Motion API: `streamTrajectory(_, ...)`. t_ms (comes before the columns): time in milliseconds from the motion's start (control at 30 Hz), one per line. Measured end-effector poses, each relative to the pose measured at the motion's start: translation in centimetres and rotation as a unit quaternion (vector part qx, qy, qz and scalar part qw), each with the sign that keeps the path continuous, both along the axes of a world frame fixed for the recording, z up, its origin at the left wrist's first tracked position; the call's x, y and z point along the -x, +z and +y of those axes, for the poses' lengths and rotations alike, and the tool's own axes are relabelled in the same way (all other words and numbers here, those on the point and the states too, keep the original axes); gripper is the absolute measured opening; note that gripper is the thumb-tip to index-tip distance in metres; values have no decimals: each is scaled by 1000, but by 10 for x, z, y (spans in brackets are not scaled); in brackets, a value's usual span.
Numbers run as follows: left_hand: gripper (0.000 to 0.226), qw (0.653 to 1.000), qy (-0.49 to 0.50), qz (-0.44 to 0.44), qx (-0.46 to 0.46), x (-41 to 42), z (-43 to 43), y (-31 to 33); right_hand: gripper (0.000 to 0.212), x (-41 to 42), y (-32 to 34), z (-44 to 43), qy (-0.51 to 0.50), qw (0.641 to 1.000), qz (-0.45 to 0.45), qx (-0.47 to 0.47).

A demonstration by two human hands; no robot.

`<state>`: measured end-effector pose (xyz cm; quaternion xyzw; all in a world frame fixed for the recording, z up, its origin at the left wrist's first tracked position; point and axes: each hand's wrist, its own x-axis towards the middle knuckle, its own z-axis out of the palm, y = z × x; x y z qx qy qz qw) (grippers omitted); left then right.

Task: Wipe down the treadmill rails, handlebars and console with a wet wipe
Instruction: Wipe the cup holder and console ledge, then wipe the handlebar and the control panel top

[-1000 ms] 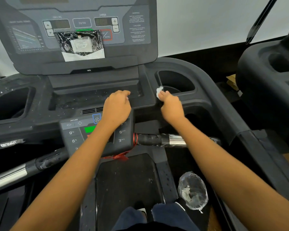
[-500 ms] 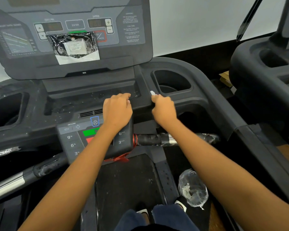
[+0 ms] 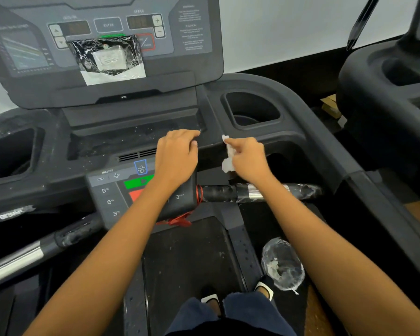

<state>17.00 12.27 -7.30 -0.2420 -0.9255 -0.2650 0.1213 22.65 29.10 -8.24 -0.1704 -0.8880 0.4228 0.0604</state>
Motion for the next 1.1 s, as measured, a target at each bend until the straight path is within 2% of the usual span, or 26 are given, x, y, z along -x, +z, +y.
streamTrajectory(67, 33, 996, -43, -21, -69, -15, 1, 1, 30, -18, 12, 9, -33, 981, 27, 189)
streamTrajectory(133, 32, 988, -80, -63, -116, -33, 7, 0, 25, -33, 24, 7, -45, 950, 39, 308)
streamTrajectory(200, 33, 964, -99, -177, -174, -50, 15, 2, 23, -43, 30, -3, -18, 912, 30, 409)
streamTrajectory(267, 31, 929, -81, -282, -225, -58, 21, 4, 24, -47, 28, -10, 15, 885, 22, 464)
streamTrajectory(367, 20, 879, -39, -369, -298, -58, 18, 5, 29, -49, 20, -15, 21, 870, 20, 491)
streamTrajectory(533, 18, 840, -24, -394, -371, -60, 11, 10, 19, -54, 7, -20, -6, 917, 43, 397)
streamTrajectory(667, 5, 830, -27, -372, -415, -65, 14, 11, 17, -60, 10, -19, -26, 913, 66, 402)
streamTrajectory(733, 6, 850, -31, -332, -408, -68, 16, 9, 15, -63, 11, -18, -34, 927, 86, 362)
streamTrajectory(833, 9, 913, -28, -231, -334, -75, 17, 6, 12, -71, 6, -14, -30, 958, 121, 259)
streamTrajectory(933, 12, 950, 18, -173, -260, -76, 18, -1, 15, -74, -6, -10, -20, 982, 97, 160)
streamTrajectory(1033, 27, 989, 38, -111, -91, -74, 25, -9, 20, -61, -16, -3, 2, 999, 31, -14)
streamTrajectory(1100, 36, 997, 38, -65, -12, -74, 30, -9, 32, -54, -21, 1, 3, 989, 15, -148)
